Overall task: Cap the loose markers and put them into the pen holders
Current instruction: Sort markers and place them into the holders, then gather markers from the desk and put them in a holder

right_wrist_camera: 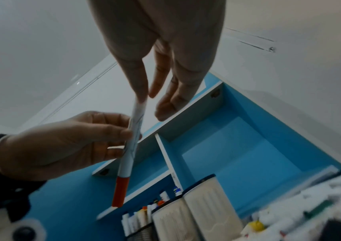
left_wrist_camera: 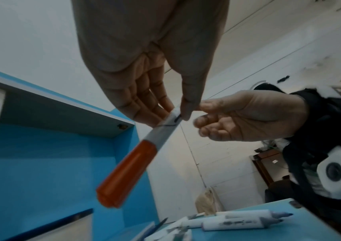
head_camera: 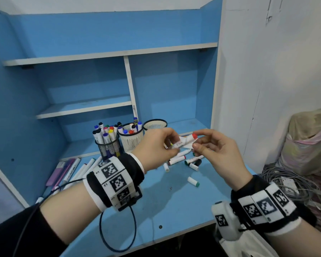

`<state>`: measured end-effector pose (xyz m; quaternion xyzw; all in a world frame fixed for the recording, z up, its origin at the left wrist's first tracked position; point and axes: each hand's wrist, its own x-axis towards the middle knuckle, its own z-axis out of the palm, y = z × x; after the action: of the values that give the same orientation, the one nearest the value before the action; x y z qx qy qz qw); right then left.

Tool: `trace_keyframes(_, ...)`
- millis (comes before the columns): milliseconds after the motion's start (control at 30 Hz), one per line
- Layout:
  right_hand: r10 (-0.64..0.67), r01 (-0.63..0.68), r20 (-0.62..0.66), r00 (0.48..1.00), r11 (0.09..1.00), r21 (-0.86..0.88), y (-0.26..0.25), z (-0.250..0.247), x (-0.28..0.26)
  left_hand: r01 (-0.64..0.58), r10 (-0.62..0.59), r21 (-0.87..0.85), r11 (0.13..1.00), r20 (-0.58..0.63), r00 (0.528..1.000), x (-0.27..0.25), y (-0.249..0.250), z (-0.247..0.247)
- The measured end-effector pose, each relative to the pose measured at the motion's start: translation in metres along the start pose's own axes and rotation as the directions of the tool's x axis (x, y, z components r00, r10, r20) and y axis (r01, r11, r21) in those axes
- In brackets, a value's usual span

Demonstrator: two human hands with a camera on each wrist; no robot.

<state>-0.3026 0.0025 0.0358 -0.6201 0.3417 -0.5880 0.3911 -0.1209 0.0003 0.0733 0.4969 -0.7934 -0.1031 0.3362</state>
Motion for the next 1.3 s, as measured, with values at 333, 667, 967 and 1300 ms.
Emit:
trace_keyframes(333,0.311,0.085,0.281,0.908,0.520,-0.850,0.046,-0.008,0.064,0.167,-0.131,0.067,0.984,-0.368,0.921,0.041,-0.056,-0.068)
trace_keyframes(667,0.686,0.319,0.359,0.633,0.191,-0.928,0.070,0.020,0.075,0.277,-0.218,0.084,0.957,-0.423,0.880,0.058,-0.103,-0.075)
trace_keyframes(967,0.688,0.391,0.344,0.640,0.094,-0.916,0.076,0.020,0.093,0.290,-0.237,0.071,0.954,-0.415,0.879,0.065,-0.122,-0.059)
trace_keyframes(1300,0.716,0.471,0.313,0.624,-0.025,-0.882,0.089,0.014,0.122,0.224,-0.131,0.191,0.956,-0.406,0.904,0.072,-0.135,-0.054)
